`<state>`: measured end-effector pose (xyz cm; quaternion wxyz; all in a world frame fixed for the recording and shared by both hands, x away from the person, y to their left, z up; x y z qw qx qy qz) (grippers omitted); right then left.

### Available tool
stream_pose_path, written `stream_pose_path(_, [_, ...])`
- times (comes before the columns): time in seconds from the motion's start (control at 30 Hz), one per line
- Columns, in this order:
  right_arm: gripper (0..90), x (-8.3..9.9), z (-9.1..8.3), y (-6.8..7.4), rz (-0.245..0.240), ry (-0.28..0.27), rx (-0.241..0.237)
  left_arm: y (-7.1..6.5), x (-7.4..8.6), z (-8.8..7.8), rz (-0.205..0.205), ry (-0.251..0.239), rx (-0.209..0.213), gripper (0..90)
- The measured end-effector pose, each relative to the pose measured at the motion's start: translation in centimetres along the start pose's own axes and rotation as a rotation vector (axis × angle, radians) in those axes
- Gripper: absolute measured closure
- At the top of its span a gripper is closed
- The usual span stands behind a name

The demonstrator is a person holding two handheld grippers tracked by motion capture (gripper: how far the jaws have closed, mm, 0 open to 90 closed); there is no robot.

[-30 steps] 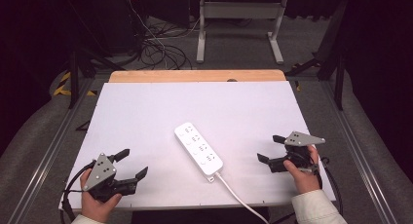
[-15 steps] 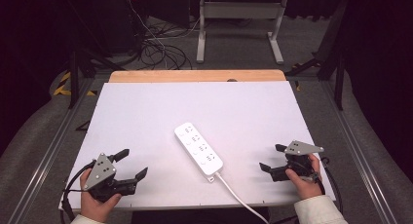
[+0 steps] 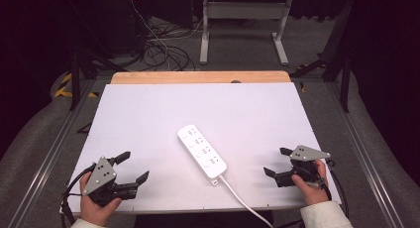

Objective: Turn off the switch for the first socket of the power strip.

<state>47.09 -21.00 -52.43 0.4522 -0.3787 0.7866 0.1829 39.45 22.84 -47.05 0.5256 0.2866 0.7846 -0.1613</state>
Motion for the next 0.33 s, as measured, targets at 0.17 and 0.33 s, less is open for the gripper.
stream_pose_path(0.17, [4.5,-0.19,-0.07,0.15,-0.010,-0.006,0.002,0.10,0.11,0.22,-0.015,0.011,-0.002,17.8])
stream_pose_path(0.33, [4.3,-0.36,-0.16,0.32,-0.018,-0.021,-0.004,0.34,0.15,0.11,-0.036,0.005,0.005,17.5])
Point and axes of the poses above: each handheld gripper's, and its own axes: z roughly forward along the jaws, x roughly out of its underside, y roughly to its left, the point moved 8 cm from there along z, roughly forward along the jaws, and after that the axes turned 4 degrees about -z, right-handed, at the moved point
